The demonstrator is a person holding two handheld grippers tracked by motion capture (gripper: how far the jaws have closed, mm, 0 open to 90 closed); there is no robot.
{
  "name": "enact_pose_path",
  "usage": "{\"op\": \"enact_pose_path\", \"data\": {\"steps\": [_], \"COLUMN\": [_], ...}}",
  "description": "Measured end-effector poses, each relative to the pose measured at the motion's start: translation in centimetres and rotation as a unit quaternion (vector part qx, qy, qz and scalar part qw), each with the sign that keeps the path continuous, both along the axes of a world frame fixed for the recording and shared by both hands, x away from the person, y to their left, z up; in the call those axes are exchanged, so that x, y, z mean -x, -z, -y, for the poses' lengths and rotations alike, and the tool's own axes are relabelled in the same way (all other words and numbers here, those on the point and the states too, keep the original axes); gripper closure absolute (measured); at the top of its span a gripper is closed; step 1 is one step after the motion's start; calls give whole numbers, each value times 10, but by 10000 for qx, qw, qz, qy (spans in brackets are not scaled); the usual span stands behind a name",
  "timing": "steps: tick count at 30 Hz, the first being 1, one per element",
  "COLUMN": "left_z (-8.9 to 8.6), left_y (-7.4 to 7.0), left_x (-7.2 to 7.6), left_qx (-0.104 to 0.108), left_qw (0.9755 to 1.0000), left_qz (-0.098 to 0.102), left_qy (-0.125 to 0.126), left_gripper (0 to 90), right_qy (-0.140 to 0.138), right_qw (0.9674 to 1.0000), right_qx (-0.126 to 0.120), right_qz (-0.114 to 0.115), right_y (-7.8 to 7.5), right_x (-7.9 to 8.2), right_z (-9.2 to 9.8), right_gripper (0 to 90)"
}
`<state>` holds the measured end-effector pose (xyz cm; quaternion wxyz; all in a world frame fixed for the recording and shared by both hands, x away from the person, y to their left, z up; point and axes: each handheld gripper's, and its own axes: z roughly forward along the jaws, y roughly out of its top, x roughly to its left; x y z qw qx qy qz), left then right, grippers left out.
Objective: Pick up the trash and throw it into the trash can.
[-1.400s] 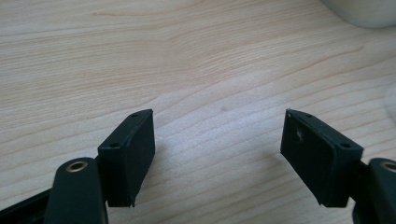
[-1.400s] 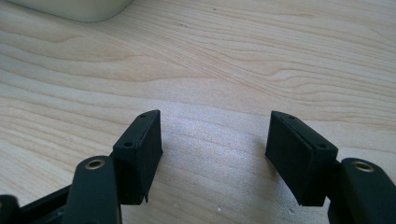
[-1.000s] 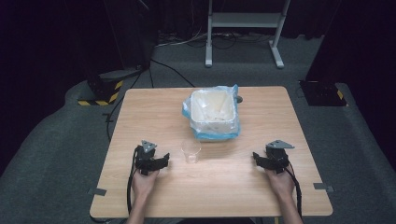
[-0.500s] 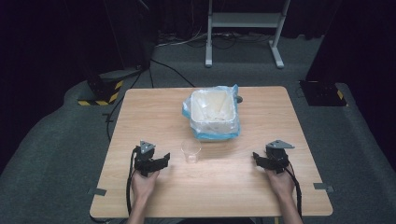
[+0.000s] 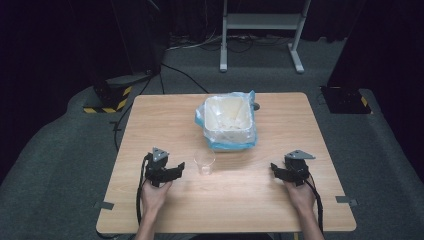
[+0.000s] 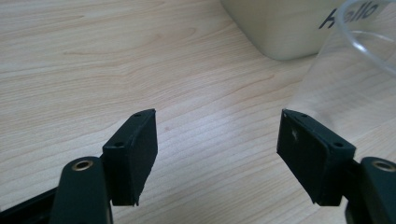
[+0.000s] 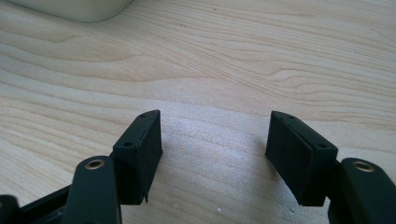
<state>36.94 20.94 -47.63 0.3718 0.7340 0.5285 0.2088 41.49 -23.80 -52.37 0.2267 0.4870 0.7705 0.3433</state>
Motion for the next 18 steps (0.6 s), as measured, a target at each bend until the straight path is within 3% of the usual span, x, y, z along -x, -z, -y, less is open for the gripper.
{"op": "enact_pose_path", "data": {"steps": [11, 18], "left_z": [5, 9], "left_y": [-20, -28], "left_x": [-2, -7], "left_qx": [160, 219], "left_qw": [9994, 9989], "left_qz": [228, 223], "left_qy": [186, 350], "left_gripper": [321, 338], "right_qy": [-5, -1], "right_qw": [10000, 10000], "right_qx": [2, 1], "right_qz": [2, 0], "right_y": [0, 0], "right_x": [0, 0], "right_z": [0, 0], "right_gripper": [356, 356]}}
